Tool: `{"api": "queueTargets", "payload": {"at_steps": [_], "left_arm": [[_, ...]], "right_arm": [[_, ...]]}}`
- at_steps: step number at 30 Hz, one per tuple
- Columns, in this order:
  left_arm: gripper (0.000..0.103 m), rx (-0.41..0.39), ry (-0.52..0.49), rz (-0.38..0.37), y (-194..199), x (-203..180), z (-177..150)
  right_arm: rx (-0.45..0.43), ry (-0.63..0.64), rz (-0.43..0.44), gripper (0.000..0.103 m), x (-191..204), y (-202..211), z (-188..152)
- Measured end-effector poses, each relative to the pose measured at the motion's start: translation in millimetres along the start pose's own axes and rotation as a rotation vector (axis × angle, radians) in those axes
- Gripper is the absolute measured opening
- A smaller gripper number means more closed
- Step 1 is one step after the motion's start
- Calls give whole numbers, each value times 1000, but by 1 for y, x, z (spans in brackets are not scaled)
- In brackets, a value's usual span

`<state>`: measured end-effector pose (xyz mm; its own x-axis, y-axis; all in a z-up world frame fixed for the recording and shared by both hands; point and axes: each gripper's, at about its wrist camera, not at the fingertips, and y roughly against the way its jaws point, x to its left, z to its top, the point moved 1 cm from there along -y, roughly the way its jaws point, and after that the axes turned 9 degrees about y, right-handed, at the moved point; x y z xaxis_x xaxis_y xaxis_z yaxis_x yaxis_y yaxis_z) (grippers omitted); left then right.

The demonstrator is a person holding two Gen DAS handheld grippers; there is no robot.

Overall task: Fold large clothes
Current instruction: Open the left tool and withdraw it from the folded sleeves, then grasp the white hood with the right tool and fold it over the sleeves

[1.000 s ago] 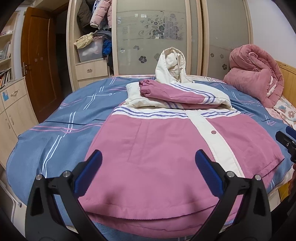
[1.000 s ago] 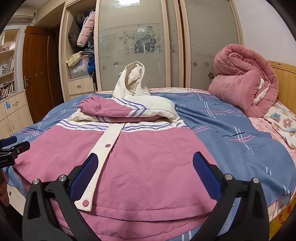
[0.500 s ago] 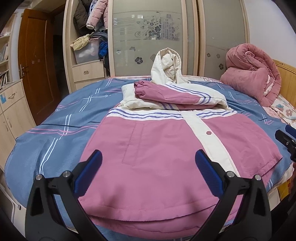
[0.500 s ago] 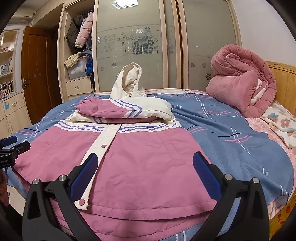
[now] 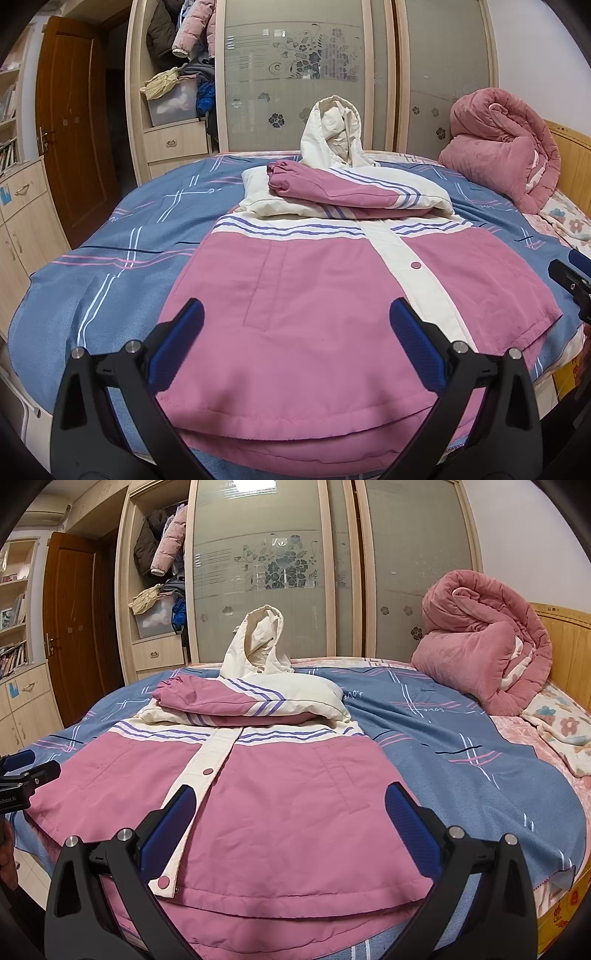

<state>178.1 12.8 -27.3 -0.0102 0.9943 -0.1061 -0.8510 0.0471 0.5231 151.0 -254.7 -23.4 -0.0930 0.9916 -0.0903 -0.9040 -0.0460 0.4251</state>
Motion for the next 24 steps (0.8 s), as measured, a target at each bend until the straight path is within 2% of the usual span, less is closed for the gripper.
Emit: {"api": "queueTargets", "payload": {"at_steps": [4, 9, 11, 13, 14, 16, 18, 20, 22, 24], "left_arm": [[101, 0, 3, -11, 1, -1, 0], [101, -12, 19, -87, 3, -5, 10], [101, 18, 46, -106, -3, -12, 30], [101, 19, 59, -163, -3, -21, 52], [101, 10, 41, -199, -4, -31, 69], [101, -11, -8, -223, -10, -44, 88], [101, -2, -51, -241, -25, -53, 97], [101, 3, -46, -227, -39, -48, 91], [101, 12, 9, -230, -57, -31, 70], [101, 56, 51, -127, -81, -18, 56]], "right_arm": [[3, -1, -1, 102, 0, 0, 0], [-3, -16, -18, 102, -3, -2, 2], [-1, -28, -33, 102, -5, -7, 1], [13, -63, -33, 102, -10, -15, 2], [18, -85, -28, 102, -13, -18, 5], [26, -103, -30, 102, -15, -25, 13], [66, -92, 10, 102, -11, -38, 28], [96, -75, 37, 102, -7, -53, 42], [114, -35, 41, 102, -2, -73, 66], [110, 2, 56, 102, 2, -101, 102]]}}
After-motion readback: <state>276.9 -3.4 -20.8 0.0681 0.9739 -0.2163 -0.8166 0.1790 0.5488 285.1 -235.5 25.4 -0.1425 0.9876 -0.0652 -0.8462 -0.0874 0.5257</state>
